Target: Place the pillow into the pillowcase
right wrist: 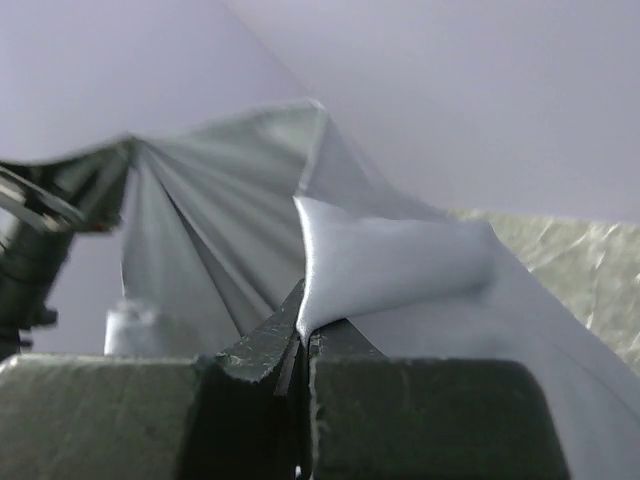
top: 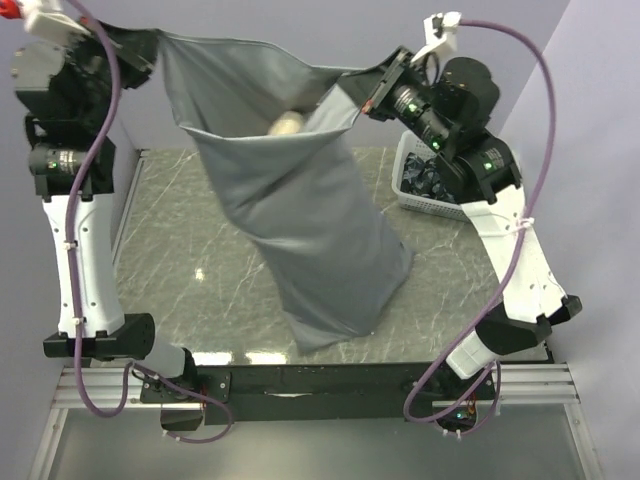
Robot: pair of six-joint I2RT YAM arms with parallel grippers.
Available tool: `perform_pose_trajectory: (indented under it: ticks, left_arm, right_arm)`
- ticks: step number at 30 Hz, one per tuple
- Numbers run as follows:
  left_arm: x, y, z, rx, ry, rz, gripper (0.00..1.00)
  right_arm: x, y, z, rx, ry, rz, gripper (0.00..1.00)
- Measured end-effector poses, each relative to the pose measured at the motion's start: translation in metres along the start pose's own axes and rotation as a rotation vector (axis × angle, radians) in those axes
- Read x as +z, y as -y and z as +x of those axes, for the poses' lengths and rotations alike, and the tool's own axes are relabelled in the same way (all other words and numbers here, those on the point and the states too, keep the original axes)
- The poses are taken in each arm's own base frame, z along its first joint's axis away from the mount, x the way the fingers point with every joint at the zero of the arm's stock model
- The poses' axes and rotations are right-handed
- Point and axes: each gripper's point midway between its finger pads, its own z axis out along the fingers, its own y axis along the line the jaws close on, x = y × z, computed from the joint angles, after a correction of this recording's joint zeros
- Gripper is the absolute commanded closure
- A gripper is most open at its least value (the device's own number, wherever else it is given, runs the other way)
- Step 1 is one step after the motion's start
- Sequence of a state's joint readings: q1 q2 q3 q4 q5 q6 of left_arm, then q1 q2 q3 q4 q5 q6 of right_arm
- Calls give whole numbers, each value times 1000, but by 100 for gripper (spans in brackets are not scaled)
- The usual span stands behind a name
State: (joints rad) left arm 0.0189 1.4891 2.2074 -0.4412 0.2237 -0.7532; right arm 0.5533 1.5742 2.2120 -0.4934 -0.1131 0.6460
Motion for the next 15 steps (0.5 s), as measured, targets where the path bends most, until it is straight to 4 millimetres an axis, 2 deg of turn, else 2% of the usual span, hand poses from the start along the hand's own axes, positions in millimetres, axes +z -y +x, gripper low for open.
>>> perform_pose_trajectory:
  ticks: [2,4,7,8,10,12,15]
  left_arm:
    - [-2,-9,-18,-20,33,6,99]
    - [-6,-26,-46,-48,88,-3,99]
    - [-12,-43,-86,-87,182,12,99]
    - [-13,-44,-94,-99,201,23,99]
    - [-17,-40,-111,-119,239,73,99]
    - [-19,-26,-120,-132,252,140,99]
    - [-22,-6,-122,-145,242,233,99]
  right_arm:
    - [8,5,16,8,-49,-7,100]
    - [21,6,26,17,-82,-32,100]
    - [43,3,33,32,-107,-76,100]
    - [51,1,33,38,-109,-94,100]
    - [60,-2,35,49,-117,-120,100]
    - [61,-2,34,74,-121,-137,100]
    - [55,-2,9,101,-72,-171,100]
